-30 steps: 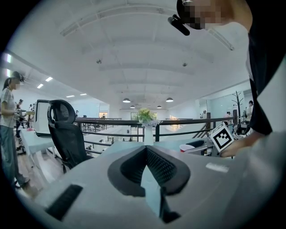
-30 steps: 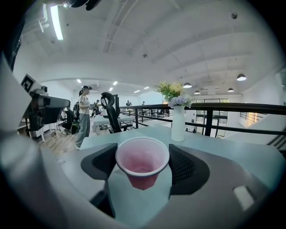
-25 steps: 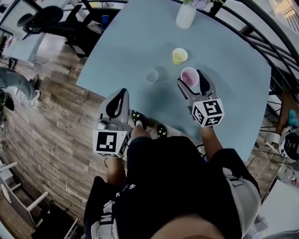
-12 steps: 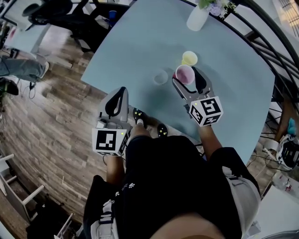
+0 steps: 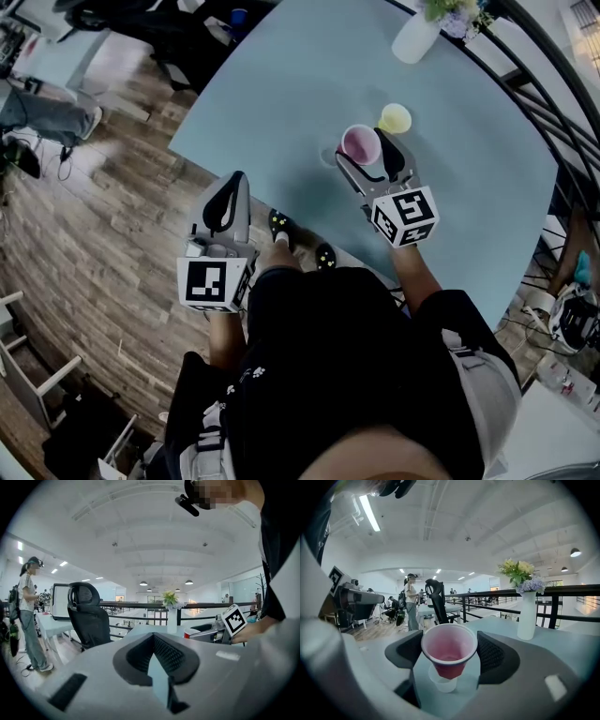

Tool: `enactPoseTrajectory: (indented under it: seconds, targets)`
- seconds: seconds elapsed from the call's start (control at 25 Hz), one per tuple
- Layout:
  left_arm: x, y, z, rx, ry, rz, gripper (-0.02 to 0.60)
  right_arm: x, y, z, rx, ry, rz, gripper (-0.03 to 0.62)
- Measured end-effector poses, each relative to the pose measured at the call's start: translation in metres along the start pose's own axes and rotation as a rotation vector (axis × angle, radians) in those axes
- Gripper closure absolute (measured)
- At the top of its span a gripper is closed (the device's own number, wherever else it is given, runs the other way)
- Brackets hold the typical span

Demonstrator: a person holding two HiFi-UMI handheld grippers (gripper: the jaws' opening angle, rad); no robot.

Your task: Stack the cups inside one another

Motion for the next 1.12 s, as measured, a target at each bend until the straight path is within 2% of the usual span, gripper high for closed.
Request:
enactPoseTrajectory:
  seconds: [0.36,1.12]
  targets:
    - [-0.010,-0.018,0.008,-0.016,-0.019,-0.046,0.597,0.024,-0.014,0.014,-0.023,-0.051,-0.034,0.224]
    - [-0.012,-0.030,0.012,-0.022,-0.028,-0.054,0.597,0.053,-0.016,0.046,-0.043,-0.158,-0.032,0.224]
Point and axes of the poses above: the fingertips, and each gripper's own axes: x forward along the fingers, y to its right, z out of its underside, the point moved 4 cm from there along -x, backward along the fingers, and after that the axes turned 12 degrees about -y, right-handed, at the moved point
